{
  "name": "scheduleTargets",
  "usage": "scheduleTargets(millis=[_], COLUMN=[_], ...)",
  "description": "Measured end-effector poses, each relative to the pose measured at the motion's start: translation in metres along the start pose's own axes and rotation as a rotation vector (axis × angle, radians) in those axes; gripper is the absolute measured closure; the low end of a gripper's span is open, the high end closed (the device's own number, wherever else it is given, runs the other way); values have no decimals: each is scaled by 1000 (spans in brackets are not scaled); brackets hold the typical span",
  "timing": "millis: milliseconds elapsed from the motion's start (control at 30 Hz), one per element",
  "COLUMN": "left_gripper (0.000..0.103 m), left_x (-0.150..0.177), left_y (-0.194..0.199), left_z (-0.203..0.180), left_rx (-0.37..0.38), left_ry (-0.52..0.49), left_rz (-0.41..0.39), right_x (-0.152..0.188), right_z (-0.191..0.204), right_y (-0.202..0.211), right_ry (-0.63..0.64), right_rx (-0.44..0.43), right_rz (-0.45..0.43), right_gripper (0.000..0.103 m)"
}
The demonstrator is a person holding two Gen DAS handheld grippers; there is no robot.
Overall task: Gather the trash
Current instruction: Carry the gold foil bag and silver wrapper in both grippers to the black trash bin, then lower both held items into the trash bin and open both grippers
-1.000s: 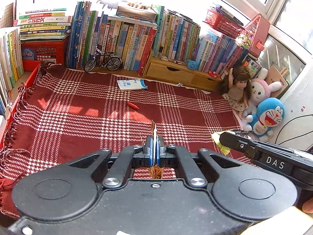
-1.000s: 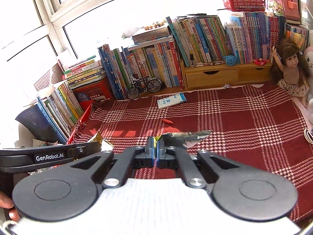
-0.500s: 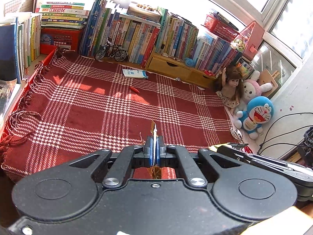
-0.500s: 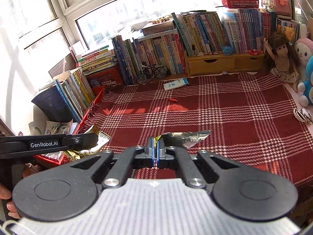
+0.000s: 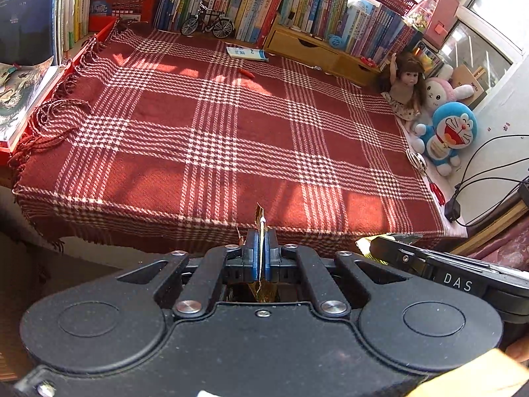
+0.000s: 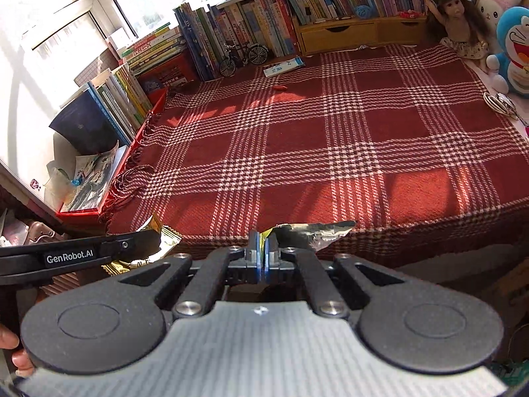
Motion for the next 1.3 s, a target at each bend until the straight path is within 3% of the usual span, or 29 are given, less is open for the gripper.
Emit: scheduleTargets(millis=[400, 867, 1100, 1300], left_gripper=[99, 99, 98, 95], left_x=[42, 88, 104, 111], left_y=[-21, -102, -164, -182], left_z=[21, 73, 87, 89], left_rx=[-37, -86, -191, -211], left_ry=[-46, 3, -12, -9], left_rz=[73, 199, 291, 323], right_x=[52, 115, 135, 141], right_z=[1, 5, -5, -7], right_y=[-6, -66, -111, -132], right_ry=[-63, -130, -148, -153], right_rx=[32, 5, 24, 14], right_rz=[44, 112, 193, 236], right_gripper=[98, 98, 98, 97])
Point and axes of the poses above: each gripper's, at about its wrist camera, not at the fingertips, and y roughly against the way its jaws point, z to its left, x to its underside, the point moved 6 cm from there along -y, roughly the way its jaws point, and after that the axes turned 14 degrees about y, right-handed, at the moved point
